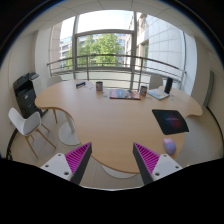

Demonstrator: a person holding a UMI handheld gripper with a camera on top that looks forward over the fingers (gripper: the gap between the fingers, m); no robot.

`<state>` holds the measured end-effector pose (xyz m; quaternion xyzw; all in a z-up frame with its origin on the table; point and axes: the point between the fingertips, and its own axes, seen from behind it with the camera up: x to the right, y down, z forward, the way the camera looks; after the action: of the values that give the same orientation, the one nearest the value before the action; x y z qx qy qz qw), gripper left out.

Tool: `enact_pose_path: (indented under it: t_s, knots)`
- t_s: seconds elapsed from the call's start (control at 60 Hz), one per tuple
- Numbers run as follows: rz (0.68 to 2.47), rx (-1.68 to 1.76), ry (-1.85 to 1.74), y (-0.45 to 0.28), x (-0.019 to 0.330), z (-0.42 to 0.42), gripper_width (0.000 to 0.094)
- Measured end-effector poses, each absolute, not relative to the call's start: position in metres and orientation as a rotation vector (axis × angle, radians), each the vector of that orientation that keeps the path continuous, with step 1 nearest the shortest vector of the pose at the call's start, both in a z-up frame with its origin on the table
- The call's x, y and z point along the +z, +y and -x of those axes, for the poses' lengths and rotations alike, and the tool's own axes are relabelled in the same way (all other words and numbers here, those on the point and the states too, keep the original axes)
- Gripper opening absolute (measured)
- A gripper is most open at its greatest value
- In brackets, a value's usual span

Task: Arrange mouse

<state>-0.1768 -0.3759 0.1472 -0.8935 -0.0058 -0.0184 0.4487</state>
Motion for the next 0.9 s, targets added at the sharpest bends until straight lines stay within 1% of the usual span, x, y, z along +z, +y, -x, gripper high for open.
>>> enact_pose_path:
  t_s: [0.117,0.25,0.383,0.5,0.6,0.7,0.9]
  knots:
    - [2.236,-0.050,0.016,-0.386,0.138,0.168,0.0848]
    - [2.284,-0.062,0.075,-0.410,0.109,0.133,0.0849]
    - [2.351,-0.111,0.124,-0.435,0.072,0.073,0.0847]
    - [2.377,-0.183,0.142,-0.439,0.042,0.005,0.0849]
    - [2.363,-0.222,0.152,-0.418,0.024,-0.048,0.0851]
    - [2.317,-0.228,0.142,-0.379,0.016,-0.088,0.0850]
    - [2.290,-0.150,0.104,-0.307,-0.009,-0.135,0.0834]
